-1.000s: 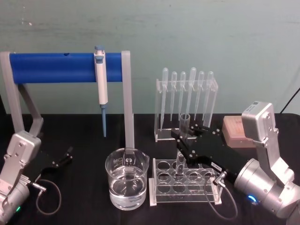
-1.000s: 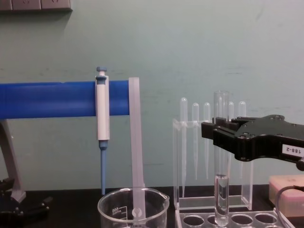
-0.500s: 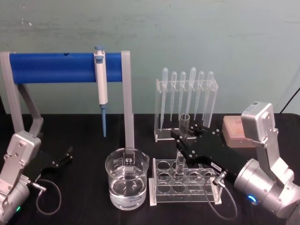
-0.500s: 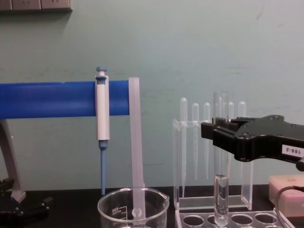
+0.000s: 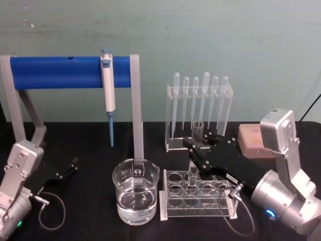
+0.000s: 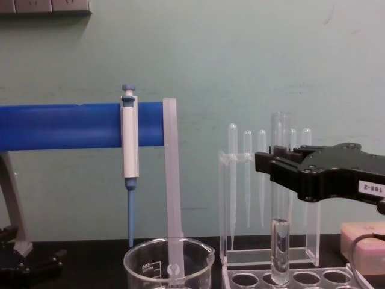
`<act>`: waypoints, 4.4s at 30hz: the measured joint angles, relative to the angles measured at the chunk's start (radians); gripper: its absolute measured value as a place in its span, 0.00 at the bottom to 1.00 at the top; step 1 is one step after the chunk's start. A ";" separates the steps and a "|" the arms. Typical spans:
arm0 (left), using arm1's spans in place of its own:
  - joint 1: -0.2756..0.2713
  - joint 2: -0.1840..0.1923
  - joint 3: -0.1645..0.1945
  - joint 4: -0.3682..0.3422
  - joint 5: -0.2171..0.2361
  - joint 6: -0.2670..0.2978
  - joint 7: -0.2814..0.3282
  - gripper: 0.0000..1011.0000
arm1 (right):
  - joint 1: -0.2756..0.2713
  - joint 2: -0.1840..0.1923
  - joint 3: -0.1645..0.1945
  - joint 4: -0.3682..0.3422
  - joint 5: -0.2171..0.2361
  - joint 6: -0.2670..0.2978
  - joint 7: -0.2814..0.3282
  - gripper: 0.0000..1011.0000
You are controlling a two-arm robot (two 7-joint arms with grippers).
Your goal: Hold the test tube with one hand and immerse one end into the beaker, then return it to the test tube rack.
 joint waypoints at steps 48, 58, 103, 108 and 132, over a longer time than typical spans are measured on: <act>0.000 0.000 0.000 0.000 0.000 0.000 0.000 0.99 | -0.014 -0.061 -0.005 0.144 -0.011 -0.096 0.008 0.22; 0.000 0.000 0.000 0.000 0.000 0.000 0.000 0.99 | -0.011 -0.070 -0.010 0.180 -0.012 -0.101 0.012 0.22; 0.000 0.000 0.000 0.000 0.000 0.000 0.000 0.99 | -0.218 -0.048 0.237 -0.031 0.043 -0.234 -0.093 0.99; 0.000 0.000 0.000 0.000 0.000 0.000 0.000 0.99 | -0.252 -0.077 0.301 0.000 0.007 -0.259 -0.162 0.99; 0.000 0.000 0.000 0.000 0.000 0.000 0.000 0.99 | -0.242 -0.142 0.296 0.191 -0.302 -0.272 -0.309 0.99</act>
